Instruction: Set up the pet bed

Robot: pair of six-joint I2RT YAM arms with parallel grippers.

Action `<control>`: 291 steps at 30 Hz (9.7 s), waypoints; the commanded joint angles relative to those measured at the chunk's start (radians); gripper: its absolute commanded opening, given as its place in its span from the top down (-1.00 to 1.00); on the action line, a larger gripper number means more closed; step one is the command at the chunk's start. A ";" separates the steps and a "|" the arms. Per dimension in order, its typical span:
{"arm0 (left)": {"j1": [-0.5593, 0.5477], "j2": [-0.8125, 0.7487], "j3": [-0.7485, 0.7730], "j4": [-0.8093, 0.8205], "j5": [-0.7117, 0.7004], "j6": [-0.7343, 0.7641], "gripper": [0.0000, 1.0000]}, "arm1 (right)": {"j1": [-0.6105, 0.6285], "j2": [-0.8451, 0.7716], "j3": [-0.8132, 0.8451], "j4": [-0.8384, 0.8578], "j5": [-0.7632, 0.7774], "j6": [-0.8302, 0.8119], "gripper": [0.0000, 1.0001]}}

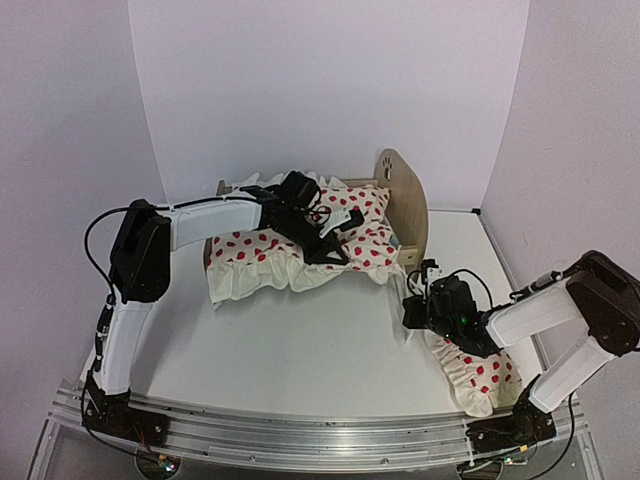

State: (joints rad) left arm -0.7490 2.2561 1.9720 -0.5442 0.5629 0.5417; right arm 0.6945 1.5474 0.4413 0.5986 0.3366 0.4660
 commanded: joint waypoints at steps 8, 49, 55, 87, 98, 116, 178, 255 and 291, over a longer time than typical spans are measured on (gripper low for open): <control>0.006 -0.063 0.072 0.062 0.215 0.228 -0.32 | 0.001 -0.081 0.132 -0.409 -0.333 0.040 1.00; -0.117 0.077 0.306 0.352 0.134 -0.041 1.00 | 0.006 -0.243 0.218 -0.968 -0.677 -0.047 1.00; -0.113 0.106 0.246 0.425 0.135 -0.075 1.00 | 0.007 -0.231 0.154 -0.964 -0.644 -0.105 1.00; -0.197 -0.331 -0.822 1.046 0.156 0.475 -0.19 | -0.068 -0.128 0.403 -1.072 -1.039 -0.013 1.00; -0.293 0.010 -0.743 1.612 -0.036 0.472 -0.31 | -0.074 -0.162 0.378 -1.072 -1.037 0.002 1.00; -0.327 0.037 -0.728 1.659 0.027 0.392 0.51 | -0.087 -0.164 0.374 -1.070 -0.995 -0.008 1.00; -0.283 0.038 -0.670 1.459 -0.153 0.134 1.00 | -0.004 -0.353 0.092 -0.684 -0.155 -0.147 0.09; -0.278 0.018 -0.526 0.980 -0.051 -0.036 0.38 | 0.277 -0.289 0.100 -0.521 -0.296 -0.017 1.00; -0.250 -0.100 -0.764 1.216 0.202 0.272 -0.08 | 0.130 -0.321 0.082 -0.455 -0.537 0.122 1.00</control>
State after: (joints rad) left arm -0.9945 2.1417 1.2026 0.5713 0.7297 0.7877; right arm 0.8411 1.2642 0.5121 0.1131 -0.1516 0.5703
